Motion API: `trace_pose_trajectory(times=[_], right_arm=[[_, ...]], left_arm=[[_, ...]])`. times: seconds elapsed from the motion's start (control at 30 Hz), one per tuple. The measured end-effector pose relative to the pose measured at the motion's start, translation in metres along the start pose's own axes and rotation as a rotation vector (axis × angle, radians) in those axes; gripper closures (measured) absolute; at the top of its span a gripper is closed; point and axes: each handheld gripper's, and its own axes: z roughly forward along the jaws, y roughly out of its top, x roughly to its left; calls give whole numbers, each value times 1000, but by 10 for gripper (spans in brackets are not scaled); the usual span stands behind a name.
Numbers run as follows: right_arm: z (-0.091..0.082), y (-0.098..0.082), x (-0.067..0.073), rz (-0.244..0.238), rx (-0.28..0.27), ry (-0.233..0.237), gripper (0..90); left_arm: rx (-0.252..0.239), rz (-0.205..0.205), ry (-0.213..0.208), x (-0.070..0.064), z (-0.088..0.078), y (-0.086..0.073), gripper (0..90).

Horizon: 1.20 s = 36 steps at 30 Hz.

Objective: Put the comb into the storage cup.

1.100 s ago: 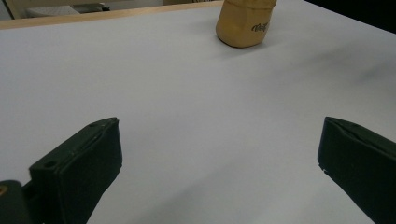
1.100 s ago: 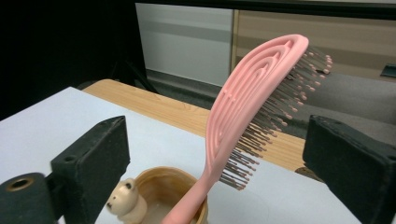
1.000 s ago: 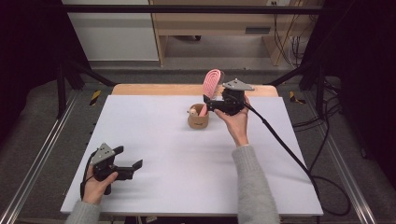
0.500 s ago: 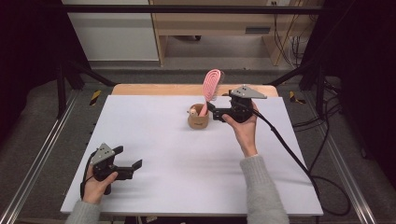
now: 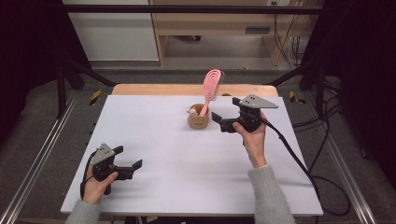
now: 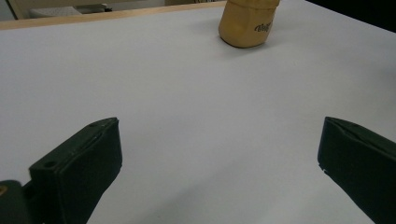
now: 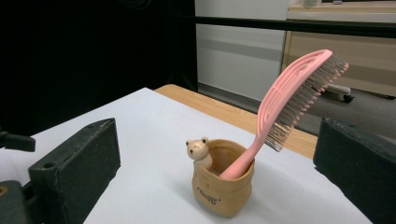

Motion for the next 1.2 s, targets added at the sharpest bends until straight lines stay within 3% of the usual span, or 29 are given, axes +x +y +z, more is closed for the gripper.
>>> trace_pose_trajectory(times=[0.6,0.8,1.2], right_arm=[[-35,-30,-4,2,-4,40,5],[-45,-45,-8,25,-9,48,5],[-63,-75,-16,37,20,60,5]], left_arm=[[2,8,-4,-1,0,0,0],[2,8,-3,-1,1,0,0],[3,13,-5,-2,1,0,0]])
